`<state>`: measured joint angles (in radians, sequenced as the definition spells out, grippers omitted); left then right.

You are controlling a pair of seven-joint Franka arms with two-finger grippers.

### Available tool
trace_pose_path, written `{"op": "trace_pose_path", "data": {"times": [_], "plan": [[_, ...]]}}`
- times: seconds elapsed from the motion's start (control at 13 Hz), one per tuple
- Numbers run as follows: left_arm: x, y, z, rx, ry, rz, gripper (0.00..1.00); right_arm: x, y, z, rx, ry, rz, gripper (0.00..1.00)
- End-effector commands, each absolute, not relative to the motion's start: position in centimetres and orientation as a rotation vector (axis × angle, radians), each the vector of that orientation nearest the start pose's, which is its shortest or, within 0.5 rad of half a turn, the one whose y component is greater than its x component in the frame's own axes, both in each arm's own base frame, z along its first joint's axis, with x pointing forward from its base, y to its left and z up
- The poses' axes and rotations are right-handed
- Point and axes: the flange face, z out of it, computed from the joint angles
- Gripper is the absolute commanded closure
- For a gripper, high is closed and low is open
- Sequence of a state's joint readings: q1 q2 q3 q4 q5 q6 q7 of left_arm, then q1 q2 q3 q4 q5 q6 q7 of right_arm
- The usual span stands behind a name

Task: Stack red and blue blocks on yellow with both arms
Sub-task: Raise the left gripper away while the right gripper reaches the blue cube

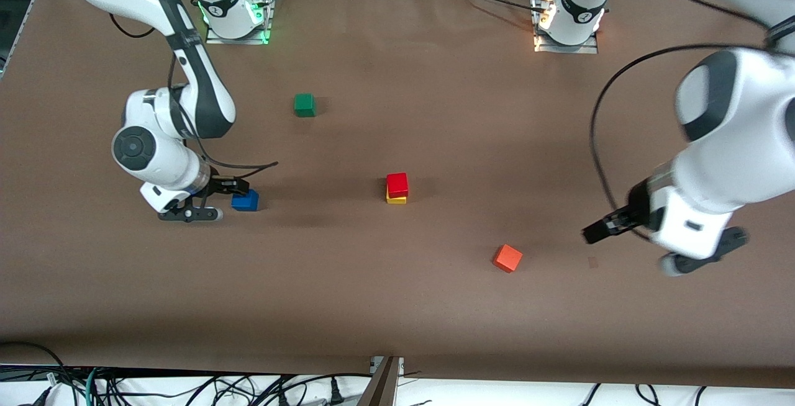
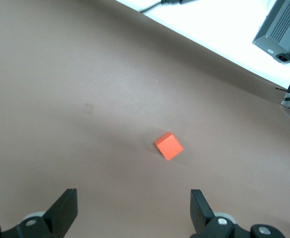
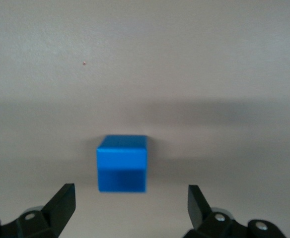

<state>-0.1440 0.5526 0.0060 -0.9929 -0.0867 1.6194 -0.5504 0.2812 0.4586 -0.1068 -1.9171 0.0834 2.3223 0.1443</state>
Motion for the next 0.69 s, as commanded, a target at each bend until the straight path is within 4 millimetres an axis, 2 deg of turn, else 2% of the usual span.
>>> {"op": "trace_pose_path", "data": {"times": [0.0, 0.15, 0.23, 0.31, 0.38, 0.46, 0.62], "plan": [[68.9, -7.3, 58.2, -3.207, -0.535, -0.058, 0.0, 61.4, 11.9, 22.2, -3.107, 0.083, 0.025, 0.0], [68.2, -5.9, 58.6, -3.202, -0.484, -0.005, 0.0, 61.4, 11.9, 20.8, -3.11, 0.082, 0.012, 0.0], [67.6, -4.2, 59.2, -3.204, -0.443, 0.016, 0.0, 61.3, 11.9, 20.7, -3.111, 0.082, 0.016, 0.01], [66.9, -3.4, 60.4, -3.204, -0.405, 0.012, 0.0, 61.2, 11.9, 20.5, -3.112, 0.083, 0.023, 0.03], [66.6, -3.1, 60.8, -3.2, -0.363, 0.009, 0.0, 61.0, 11.9, 20.3, -3.112, 0.081, 0.033, 0.11], [66.5, -2.8, 61.0, -3.172, -0.343, 0.001, 0.0, 60.9, 11.9, 20.3, -3.113, 0.079, 0.04, 0.25], [65.6, -3.5, 60.9, -3.146, -0.325, 0.066, 0.0, 61.1, 12.0, 20.6, -3.112, 0.078, 0.043, 0.56]]}}
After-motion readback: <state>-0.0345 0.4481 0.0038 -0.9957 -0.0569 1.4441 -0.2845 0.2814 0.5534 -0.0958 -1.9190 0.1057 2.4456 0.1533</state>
